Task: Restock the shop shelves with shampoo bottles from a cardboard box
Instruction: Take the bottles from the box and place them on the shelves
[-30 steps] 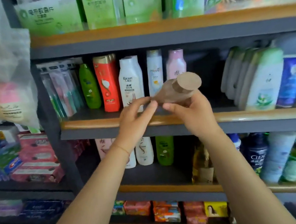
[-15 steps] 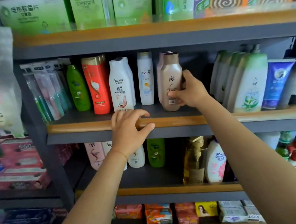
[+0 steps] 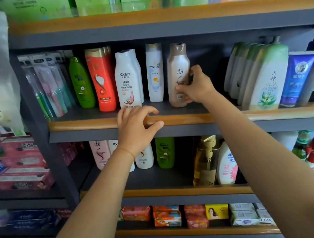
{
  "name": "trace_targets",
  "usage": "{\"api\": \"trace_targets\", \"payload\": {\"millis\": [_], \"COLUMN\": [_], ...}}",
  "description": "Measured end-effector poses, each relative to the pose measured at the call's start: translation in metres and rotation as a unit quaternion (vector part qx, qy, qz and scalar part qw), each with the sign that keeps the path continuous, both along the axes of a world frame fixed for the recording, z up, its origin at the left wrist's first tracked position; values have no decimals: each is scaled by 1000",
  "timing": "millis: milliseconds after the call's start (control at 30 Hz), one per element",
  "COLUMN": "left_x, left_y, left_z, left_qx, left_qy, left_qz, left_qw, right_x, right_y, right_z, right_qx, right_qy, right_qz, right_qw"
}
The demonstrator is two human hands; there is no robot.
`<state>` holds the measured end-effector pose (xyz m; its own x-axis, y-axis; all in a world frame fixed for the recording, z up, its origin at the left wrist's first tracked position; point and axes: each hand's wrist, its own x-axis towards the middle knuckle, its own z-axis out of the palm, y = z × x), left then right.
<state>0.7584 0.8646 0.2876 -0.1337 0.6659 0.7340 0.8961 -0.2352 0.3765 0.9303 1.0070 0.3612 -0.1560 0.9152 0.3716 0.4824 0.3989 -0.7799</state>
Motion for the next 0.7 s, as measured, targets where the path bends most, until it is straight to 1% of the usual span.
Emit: {"api": "trace_targets", "payload": {"millis": [200,267,333,367,400,433,500,533,567,600,633,667,700], "left_x": [0,1,0,-2,-5,-10,-29,-44,-61,-76,-94,-108,-121], "left_y": [0,-1,-4,-8,-15,-25,-49,-63,-77,-94,-111,-132,-154], "left_z": [-2,0,1,1,0,-3,-22,-41,-64,-89,-119,-148,-178], "left_qx": [7,-4,-8,4,27,61,128,134,117,81,24,-46,-122], "left_qy": [9,13,19,16,5,-11,-37,-54,-80,-116,-161,-203,-239], "left_qz": [7,5,-8,-15,-14,-2,61,99,133,163,194,228,262], "left_qw": [1000,1000,1000,1000,1000,998,989,985,981,976,967,951,927], "right_x": [-2,1,4,3,1,-4,-21,-34,-50,-68,-89,-111,-134], "right_y": [-10,-25,-49,-63,-77,-90,-119,-133,-145,-156,-165,-173,-182], "right_z": [2,3,4,4,4,1,-12,-24,-38,-56,-77,-102,-132], "right_qx": [-23,26,118,155,173,171,120,84,46,8,-29,-65,-102], "right_qy": [-10,-43,-49,-32,-10,13,40,47,51,52,46,31,12], "right_qz": [-26,-58,-75,-56,-18,34,150,206,257,300,332,354,374], "right_qw": [999,997,989,986,985,985,980,974,964,953,942,932,922]}}
